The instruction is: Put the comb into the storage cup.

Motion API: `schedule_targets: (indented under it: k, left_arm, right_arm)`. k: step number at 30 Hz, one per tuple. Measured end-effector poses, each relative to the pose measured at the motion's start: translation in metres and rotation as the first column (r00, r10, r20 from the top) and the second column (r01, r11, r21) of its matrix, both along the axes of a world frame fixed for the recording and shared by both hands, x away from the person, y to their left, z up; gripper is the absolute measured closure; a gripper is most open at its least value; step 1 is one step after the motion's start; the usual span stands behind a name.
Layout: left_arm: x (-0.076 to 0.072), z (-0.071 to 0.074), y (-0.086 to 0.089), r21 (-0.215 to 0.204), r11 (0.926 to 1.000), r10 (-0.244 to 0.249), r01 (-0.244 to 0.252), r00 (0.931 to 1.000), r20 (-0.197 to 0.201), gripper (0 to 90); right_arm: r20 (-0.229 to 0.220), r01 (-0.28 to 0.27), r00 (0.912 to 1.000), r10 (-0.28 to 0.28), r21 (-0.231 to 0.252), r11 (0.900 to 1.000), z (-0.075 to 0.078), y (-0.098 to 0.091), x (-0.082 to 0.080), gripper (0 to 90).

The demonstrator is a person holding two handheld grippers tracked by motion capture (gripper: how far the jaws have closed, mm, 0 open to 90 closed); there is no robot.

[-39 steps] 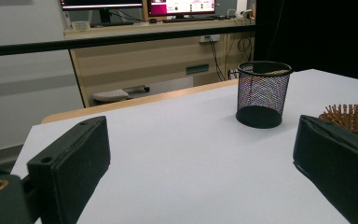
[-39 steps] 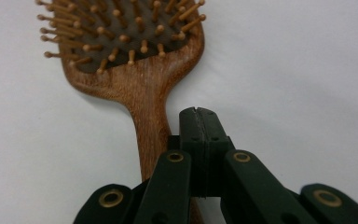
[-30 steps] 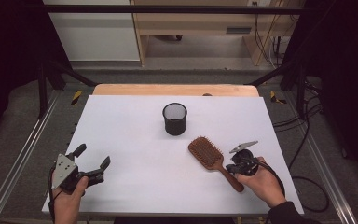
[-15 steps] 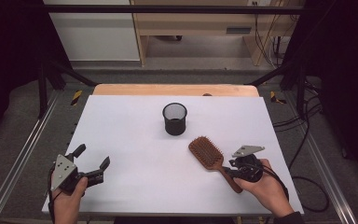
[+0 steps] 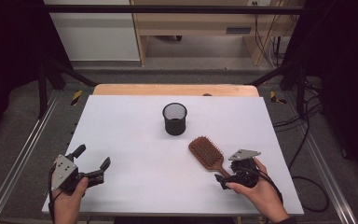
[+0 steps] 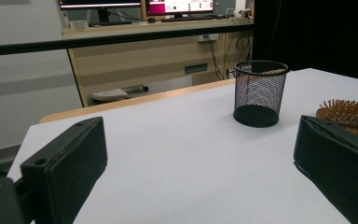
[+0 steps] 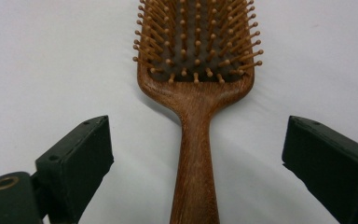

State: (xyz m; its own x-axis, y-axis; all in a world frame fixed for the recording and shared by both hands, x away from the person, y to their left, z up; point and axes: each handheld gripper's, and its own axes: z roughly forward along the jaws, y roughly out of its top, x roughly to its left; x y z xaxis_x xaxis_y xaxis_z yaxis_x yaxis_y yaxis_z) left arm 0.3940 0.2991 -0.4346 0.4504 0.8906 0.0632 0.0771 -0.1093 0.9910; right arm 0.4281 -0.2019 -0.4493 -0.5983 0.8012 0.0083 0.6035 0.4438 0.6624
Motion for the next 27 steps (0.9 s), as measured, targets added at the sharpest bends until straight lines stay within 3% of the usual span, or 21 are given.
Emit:
schedule_targets:
  k: [6, 13, 18, 27]
  left_arm:
    - [0.0, 0.0, -0.002, 0.009, 1.0, 0.001, -0.001, 1.0, 0.008, 2.5]
    - [0.0, 0.0, -0.001, 0.009, 0.9999, 0.01, -0.01, 0.9998, 0.016, 2.3]
    - [-0.001, 0.0, -0.001, 0.012, 0.9999, 0.007, -0.007, 0.9999, 0.016, 2.3]
    - [0.0, 0.0, -0.002, 0.011, 0.9999, 0.009, -0.01, 0.9998, 0.016, 2.3]
  right_arm:
    - [-0.029, 0.001, 0.9996, -0.001, 0.001, 1.0, -0.003, 0.001, 0.003, 14.5]
    - [-0.095, -0.049, 0.9945, 0.044, -0.055, 0.9973, -0.001, 0.01, 0.009, 17.7]
    - [-0.154, -0.064, 0.9869, 0.049, -0.094, 0.9936, -0.003, 0.016, 0.018, 31.0]
    - [-0.2, -0.06, 0.9792, 0.034, -0.124, 0.9905, -0.005, 0.017, 0.027, 52.0]
